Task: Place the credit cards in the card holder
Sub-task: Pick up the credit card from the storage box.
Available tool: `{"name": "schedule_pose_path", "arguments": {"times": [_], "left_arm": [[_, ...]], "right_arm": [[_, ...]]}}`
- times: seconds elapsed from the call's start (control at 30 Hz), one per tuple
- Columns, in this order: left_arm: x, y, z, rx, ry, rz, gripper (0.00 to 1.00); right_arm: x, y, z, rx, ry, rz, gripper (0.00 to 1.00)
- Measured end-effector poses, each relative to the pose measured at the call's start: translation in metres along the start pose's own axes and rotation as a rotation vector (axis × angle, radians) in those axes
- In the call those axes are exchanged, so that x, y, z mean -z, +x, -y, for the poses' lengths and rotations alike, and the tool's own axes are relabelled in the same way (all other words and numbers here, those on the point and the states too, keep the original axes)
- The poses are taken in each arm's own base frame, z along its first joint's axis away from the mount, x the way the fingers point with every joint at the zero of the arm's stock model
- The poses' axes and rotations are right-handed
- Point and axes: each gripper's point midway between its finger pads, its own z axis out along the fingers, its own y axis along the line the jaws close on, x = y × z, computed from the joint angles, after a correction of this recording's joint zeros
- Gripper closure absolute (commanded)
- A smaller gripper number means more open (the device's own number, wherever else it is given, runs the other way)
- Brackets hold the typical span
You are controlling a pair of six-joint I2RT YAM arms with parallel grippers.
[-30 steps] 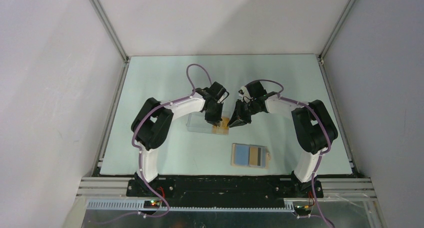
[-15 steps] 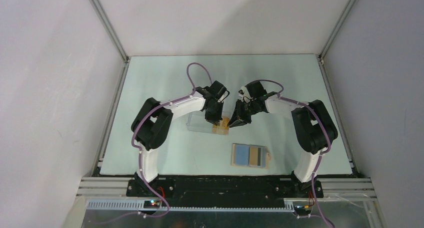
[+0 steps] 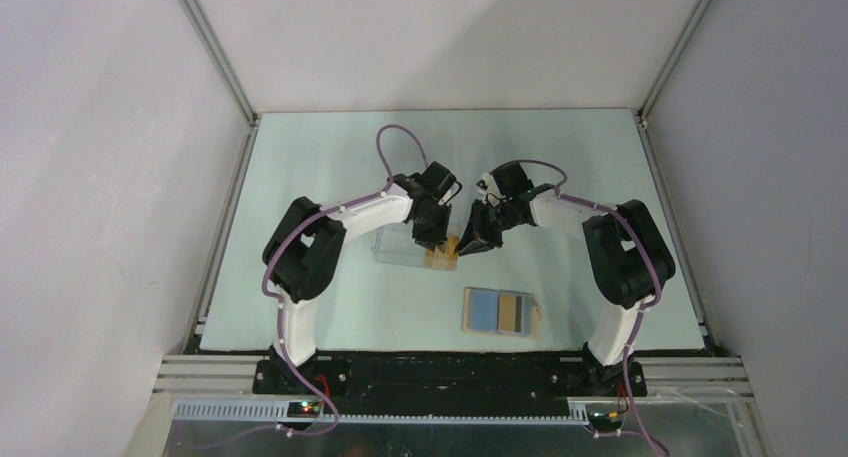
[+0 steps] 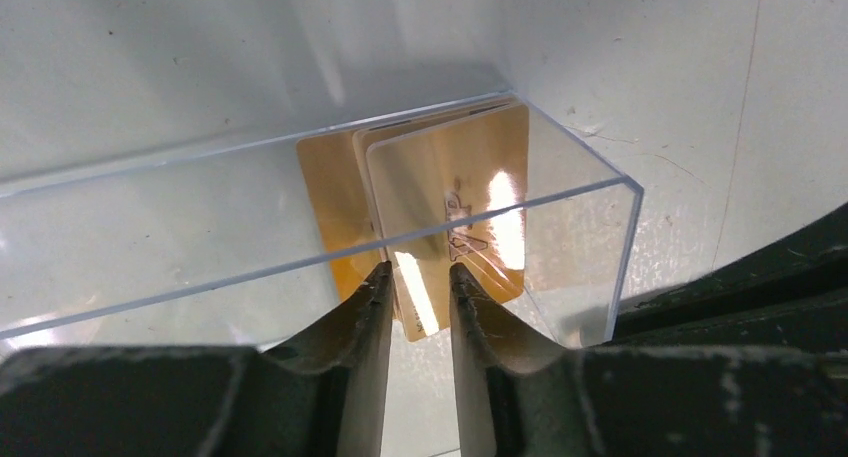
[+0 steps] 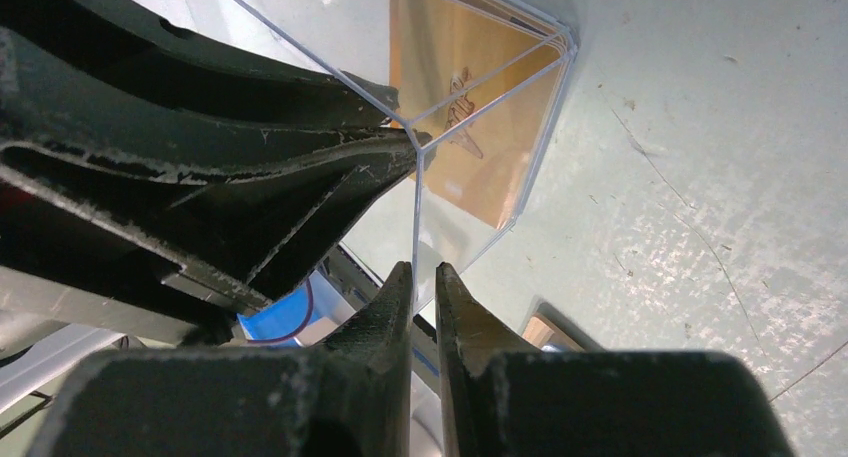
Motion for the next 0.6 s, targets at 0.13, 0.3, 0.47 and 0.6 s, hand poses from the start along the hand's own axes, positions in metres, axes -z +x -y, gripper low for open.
{"name": "schedule_pose_path", "arguments": {"times": [0.13,0.3,0.47,0.6], "left_arm": [[0.0019,-0.0011,0.0015,-0.008,-0.004,0.002,0.71],[0.0016,-0.0018,-0.0025,-0.016,-0.033,0.013,0.67],[0.0014,-0.0014,-0.0055,-0.02,-0.055,0.016,0.66],[0.001,-0.0021,-0.0051,-0.02,-0.058,0.012,0.68]], "right_arm": [[0.0001,0.0,-0.0001,0.0,0.0,0.0,0.87],[-0.0004,0.0002,-0.0002,0.0,-0.002,-0.002,0.87],[-0.0005,0.0003,-0.0005,0.0,-0.004,-0.004,0.87],[-0.0004,0.0004,-0.0006,0.001,-0.005,-0.004,0.87]]}}
